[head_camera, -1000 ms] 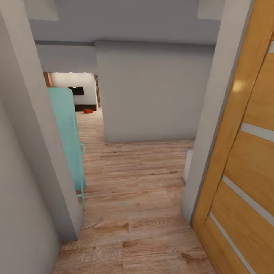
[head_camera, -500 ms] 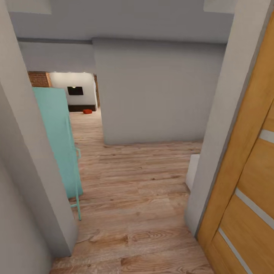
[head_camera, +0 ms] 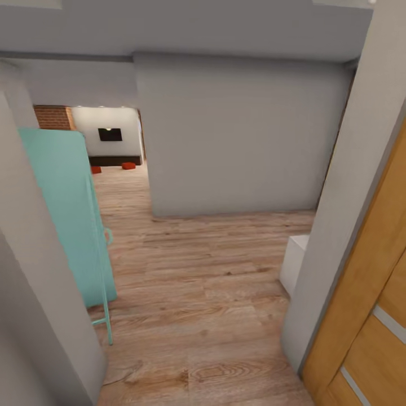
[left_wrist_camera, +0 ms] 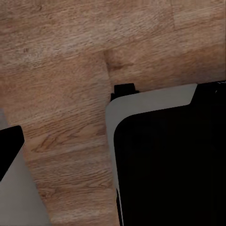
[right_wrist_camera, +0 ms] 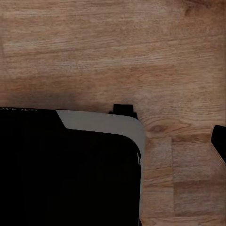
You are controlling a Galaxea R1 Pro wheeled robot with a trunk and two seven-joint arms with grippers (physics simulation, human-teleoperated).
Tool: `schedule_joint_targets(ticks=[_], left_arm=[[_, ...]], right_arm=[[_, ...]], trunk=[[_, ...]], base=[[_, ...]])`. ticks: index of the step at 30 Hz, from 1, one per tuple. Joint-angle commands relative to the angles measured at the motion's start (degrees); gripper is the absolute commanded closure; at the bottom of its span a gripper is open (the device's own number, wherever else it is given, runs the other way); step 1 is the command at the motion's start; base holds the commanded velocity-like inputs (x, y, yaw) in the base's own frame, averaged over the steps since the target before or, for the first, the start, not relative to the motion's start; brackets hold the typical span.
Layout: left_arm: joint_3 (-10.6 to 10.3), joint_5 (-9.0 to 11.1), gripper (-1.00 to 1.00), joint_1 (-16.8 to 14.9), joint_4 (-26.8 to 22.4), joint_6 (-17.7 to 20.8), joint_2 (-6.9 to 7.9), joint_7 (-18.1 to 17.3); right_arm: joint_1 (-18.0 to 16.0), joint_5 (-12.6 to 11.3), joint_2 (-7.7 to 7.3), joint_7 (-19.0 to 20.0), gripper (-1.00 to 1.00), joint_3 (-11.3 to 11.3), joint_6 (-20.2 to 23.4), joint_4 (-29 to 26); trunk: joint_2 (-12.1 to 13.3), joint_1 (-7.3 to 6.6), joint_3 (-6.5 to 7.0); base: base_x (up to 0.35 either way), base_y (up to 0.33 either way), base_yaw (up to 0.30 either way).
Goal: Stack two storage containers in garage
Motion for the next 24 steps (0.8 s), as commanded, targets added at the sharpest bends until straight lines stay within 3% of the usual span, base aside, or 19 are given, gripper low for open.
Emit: schedule_joint_targets(ticks=[1, 17, 24], left_arm=[[-0.05, -0.57, -1.00, -0.02, -0.06, 0.04, 0.02, -0.12], [-0.05, -0.57, -1.00, -0.02, -0.06, 0.04, 0.01, -0.12], [-0.05, -0.57, -1.00, -0.02, -0.06, 0.04, 0.01, -0.12]], right_arm=[[-0.04, 0.06, -0.02, 0.18, -1.00, 0.00, -0.19, 0.05], [-0.04, 0.06, -0.02, 0.18, -1.00, 0.00, -0.19, 0.05], [-0.04, 0.06, -0.02, 0.18, -1.00, 0.00, -0.19, 0.05]], trunk=[[-0.04, 0.04, -0.07], [-0.04, 0.04, -0.07], [-0.04, 0.04, -0.07]], base=[[0.346, 0.000, 0.000], [0.346, 0.000, 0.000], [0.346, 0.000, 0.126]])
